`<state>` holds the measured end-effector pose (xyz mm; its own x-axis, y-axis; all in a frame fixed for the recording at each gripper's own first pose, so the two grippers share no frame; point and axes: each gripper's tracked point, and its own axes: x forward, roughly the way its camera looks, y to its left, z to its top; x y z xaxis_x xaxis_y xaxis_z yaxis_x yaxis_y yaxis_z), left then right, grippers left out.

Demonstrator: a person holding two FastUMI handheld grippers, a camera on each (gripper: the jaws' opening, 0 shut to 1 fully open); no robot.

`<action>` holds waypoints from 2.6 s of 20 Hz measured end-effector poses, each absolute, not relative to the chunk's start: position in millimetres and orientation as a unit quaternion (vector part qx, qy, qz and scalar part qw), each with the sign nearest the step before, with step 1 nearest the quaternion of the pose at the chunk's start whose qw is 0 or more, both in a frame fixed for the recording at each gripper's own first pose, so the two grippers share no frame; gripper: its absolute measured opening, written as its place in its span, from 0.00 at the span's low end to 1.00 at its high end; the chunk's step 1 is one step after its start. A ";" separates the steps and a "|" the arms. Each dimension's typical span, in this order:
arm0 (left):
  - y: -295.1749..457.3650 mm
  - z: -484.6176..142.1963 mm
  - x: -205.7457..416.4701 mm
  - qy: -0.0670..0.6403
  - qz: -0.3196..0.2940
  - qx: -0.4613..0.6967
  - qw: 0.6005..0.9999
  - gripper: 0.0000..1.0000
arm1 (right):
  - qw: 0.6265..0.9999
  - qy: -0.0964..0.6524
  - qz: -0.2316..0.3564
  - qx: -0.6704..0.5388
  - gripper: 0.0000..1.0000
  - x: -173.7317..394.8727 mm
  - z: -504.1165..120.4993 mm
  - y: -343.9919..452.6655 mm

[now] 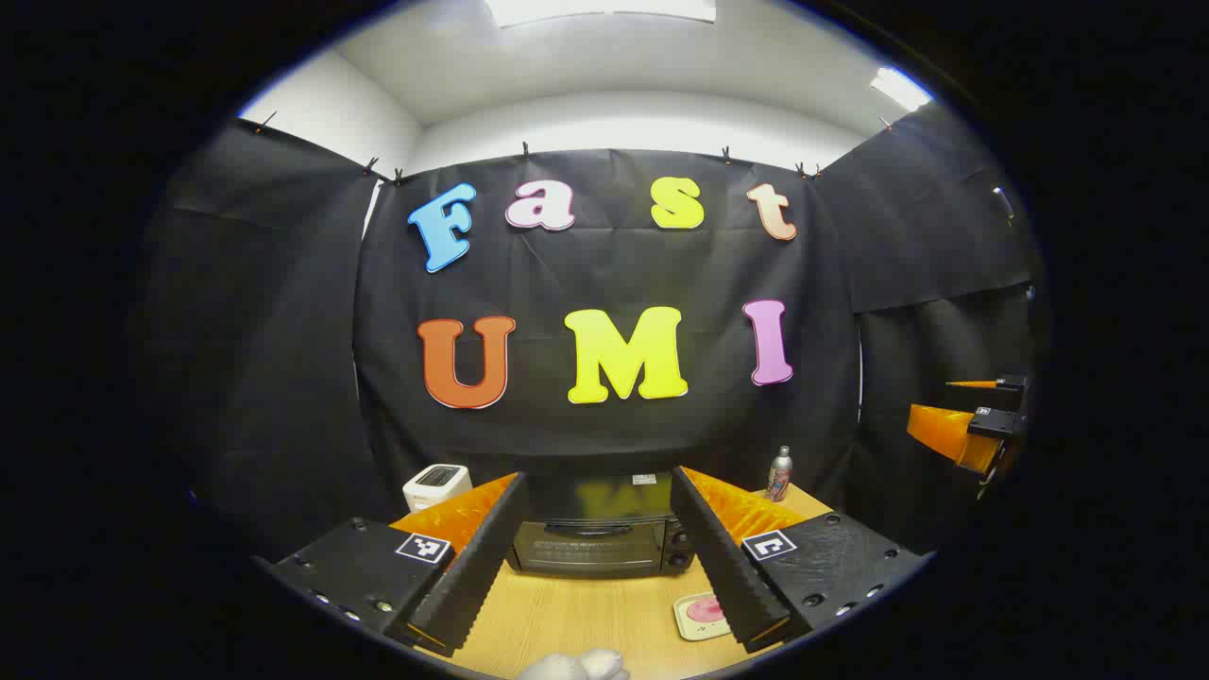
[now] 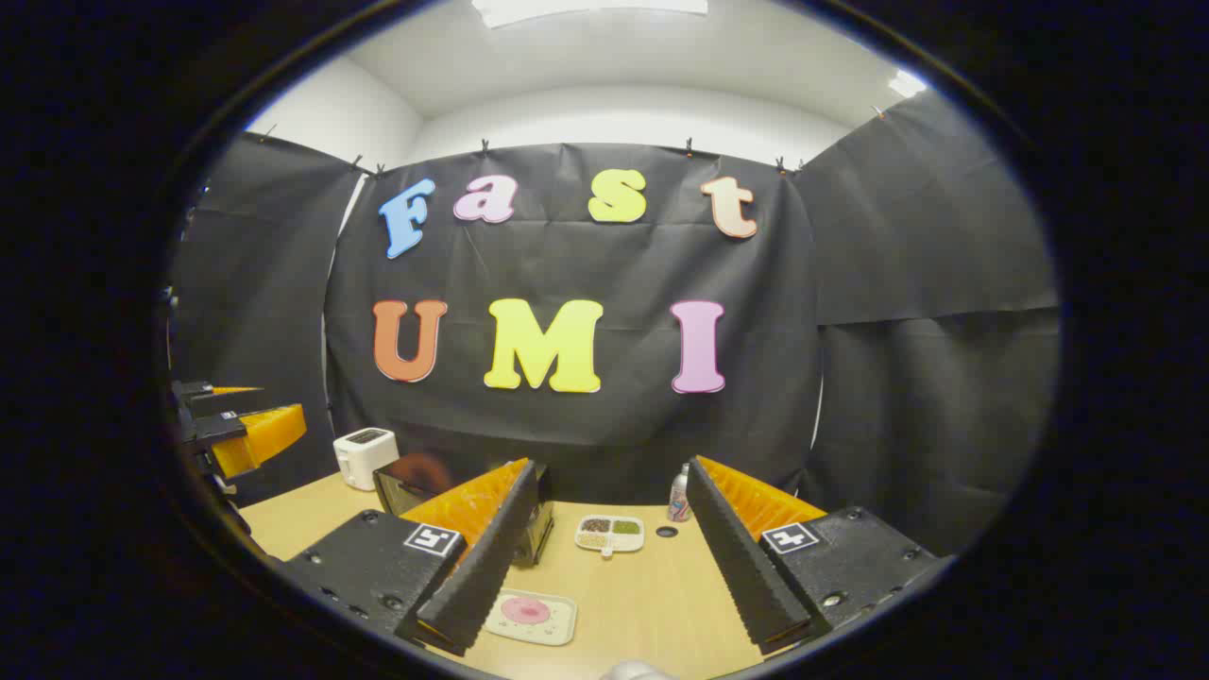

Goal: Open the electric oven with the left hand, put the food in, and close the electric oven.

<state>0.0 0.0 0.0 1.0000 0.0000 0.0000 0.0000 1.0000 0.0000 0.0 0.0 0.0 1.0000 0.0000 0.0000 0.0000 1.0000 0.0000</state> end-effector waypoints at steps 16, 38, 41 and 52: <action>23.8 -11.7 13.0 0.010 0.008 -0.003 1.000 0.96 | 1.000 0.002 0.002 -0.001 0.96 5.8 -1.2 14.1; 19.4 -158.4 213.4 0.107 -0.013 -0.033 0.994 0.97 | 0.996 0.040 -0.069 -0.036 0.96 9.7 0.9 -20.3; 22.5 -184.9 232.7 0.130 -0.008 -0.031 0.991 0.97 | 0.996 0.051 -0.072 -0.031 0.96 14.2 -4.8 -18.4; 18.8 -220.7 244.6 0.163 -0.041 -0.004 0.986 0.86 | 0.995 0.067 -0.073 -0.022 0.96 21.4 -15.2 -18.0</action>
